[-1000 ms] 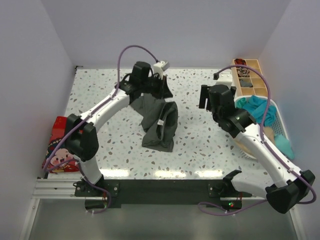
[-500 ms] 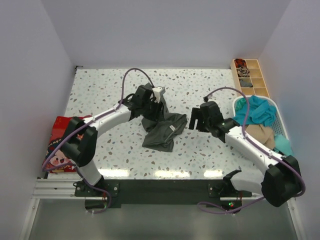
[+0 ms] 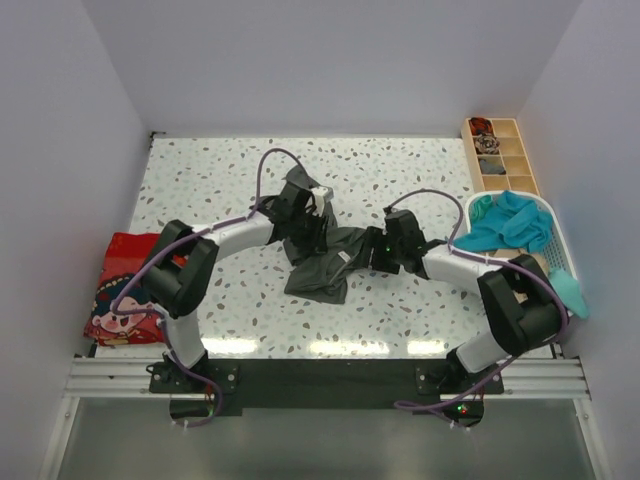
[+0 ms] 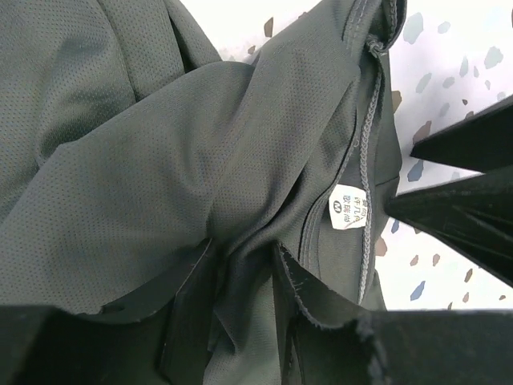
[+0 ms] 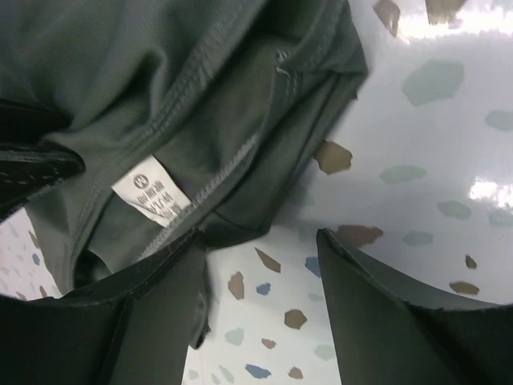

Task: Fold and stack the t-shirts
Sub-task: Flatten out the tshirt

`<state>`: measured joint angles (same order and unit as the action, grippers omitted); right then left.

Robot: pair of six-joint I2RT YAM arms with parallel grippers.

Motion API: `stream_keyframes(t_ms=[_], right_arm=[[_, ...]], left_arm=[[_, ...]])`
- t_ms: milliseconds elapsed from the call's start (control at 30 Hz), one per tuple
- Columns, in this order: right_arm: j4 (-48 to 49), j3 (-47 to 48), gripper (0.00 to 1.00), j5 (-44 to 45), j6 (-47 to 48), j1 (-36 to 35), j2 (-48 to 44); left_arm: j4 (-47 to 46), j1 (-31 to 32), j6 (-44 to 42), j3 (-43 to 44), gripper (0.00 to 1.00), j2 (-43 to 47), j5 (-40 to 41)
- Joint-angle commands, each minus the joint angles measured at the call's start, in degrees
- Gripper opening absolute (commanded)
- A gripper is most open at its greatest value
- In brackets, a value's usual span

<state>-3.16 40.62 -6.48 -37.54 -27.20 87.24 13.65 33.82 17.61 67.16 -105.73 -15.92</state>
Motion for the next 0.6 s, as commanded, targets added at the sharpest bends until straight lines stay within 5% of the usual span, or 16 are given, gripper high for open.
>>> stream_keyframes(t_ms=[0, 133, 167, 200, 400, 567], right_arm=[[5.6, 2.4, 0.59, -3.5, -1.6, 0.1, 2.5], [5.6, 2.6, 0.29, -4.2, -1.0, 0.1, 3.7], [5.2, 3.2, 0.07, -4.2, -0.7, 0.1, 3.7], [4.6, 3.7, 0.0, -3.8, -0.1, 0.2, 3.6], [-10.1, 11.7, 0.0, 6.1, 9.0, 0.0, -4.5], [-24.4, 25.6, 0.0, 26.3, 18.3, 0.2, -6.7]], left_arm=[[-3.0, -0.1, 0.6, 0.0, 0.36, 0.0, 1.0], [-2.5, -0.2, 0.4, 0.1, 0.29, -0.2, 1.5], [-2.3, -0.2, 0.4, 0.1, 0.27, -0.2, 1.7], [-2.1, -0.2, 0.4, 0.0, 0.25, -0.1, 1.8], [-1.7, -0.7, 0.4, -1.9, 0.13, 1.9, 2.7], [-1.6, -0.7, 1.1, -5.8, 0.0, 4.9, 1.3]])
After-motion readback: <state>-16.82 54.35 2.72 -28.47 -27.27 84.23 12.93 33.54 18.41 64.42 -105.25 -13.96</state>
